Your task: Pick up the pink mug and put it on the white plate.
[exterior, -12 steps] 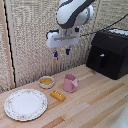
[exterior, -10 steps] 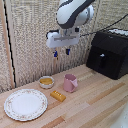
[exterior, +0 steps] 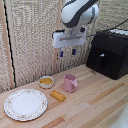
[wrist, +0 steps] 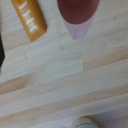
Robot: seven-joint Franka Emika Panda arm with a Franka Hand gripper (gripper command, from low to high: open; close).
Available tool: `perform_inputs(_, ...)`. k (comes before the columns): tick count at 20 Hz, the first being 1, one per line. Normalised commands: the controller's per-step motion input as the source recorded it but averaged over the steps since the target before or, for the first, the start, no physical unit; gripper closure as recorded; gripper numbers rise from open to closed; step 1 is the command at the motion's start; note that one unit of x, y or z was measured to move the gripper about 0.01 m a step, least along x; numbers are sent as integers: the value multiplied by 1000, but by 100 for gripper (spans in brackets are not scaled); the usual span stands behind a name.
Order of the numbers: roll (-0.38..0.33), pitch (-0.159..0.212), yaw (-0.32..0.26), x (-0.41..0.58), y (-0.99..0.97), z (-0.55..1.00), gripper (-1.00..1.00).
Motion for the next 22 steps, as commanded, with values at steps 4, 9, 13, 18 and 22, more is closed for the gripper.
perform_inputs(4, 8, 34, 0, -155, -181, -226, -100)
perform_inputs(9, -1, 47, 0, -152, -12, -400, -100)
perform_inputs(13, 0, 29, 0, -44, -123, -456, -100)
perform_inputs(18, 0, 50, 0, -42, -272, -431, -100)
perform_inputs(22, 0, 21, 9, 0, -330, -404, -100)
